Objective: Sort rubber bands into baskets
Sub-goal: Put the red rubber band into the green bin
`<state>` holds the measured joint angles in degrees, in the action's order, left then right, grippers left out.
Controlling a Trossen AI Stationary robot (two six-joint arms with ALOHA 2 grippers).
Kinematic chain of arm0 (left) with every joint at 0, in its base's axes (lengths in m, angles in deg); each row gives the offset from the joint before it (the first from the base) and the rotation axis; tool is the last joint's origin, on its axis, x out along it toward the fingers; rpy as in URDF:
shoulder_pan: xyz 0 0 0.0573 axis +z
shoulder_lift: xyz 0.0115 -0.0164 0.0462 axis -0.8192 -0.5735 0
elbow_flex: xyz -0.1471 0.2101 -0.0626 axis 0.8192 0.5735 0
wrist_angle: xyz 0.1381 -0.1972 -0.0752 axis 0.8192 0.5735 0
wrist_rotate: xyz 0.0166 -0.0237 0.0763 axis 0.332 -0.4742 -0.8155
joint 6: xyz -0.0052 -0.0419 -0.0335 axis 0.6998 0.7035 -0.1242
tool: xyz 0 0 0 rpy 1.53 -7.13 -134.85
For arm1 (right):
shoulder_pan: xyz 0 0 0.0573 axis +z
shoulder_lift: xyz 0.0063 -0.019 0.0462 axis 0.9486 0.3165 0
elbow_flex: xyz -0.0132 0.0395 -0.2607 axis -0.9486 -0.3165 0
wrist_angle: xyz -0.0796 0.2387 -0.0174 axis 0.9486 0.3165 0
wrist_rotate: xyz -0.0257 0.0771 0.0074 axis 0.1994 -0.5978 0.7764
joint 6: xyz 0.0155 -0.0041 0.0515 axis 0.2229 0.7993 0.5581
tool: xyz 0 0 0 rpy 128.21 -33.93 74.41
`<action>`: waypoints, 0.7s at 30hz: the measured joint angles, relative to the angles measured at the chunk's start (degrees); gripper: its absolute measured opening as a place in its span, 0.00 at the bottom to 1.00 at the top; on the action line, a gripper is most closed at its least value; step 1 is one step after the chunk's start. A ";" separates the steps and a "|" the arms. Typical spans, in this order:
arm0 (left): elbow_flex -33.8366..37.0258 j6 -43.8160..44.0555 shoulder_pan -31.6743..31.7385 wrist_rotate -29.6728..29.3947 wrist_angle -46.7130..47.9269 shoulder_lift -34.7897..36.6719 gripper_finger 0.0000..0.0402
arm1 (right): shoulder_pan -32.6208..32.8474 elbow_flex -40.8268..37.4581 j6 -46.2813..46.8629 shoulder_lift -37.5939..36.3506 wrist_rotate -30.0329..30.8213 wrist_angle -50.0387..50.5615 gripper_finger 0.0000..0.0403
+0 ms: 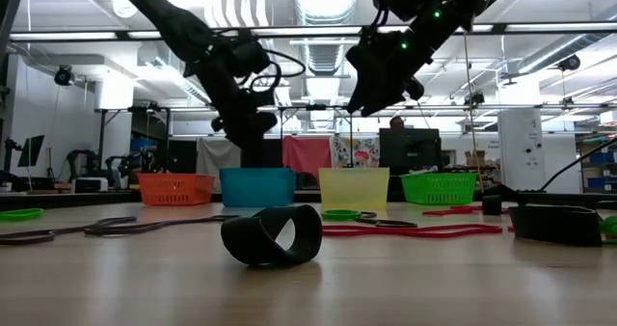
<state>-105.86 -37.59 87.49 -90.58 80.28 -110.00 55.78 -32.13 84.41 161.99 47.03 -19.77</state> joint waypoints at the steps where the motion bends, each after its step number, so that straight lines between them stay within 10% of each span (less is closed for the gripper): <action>1: 0.00 0.00 -0.57 0.02 0.64 0.71 0.35 | 0.00 0.00 0.00 0.00 0.00 0.70 0.51; 21: 17.01 -5.44 -19.58 0.03 -4.94 32.04 0.33 | 0.50 1.40 14.35 -0.02 -18.91 37.97 0.51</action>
<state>-88.85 -43.03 67.90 -90.55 75.34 -77.96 56.28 -30.73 98.76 161.97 28.12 18.20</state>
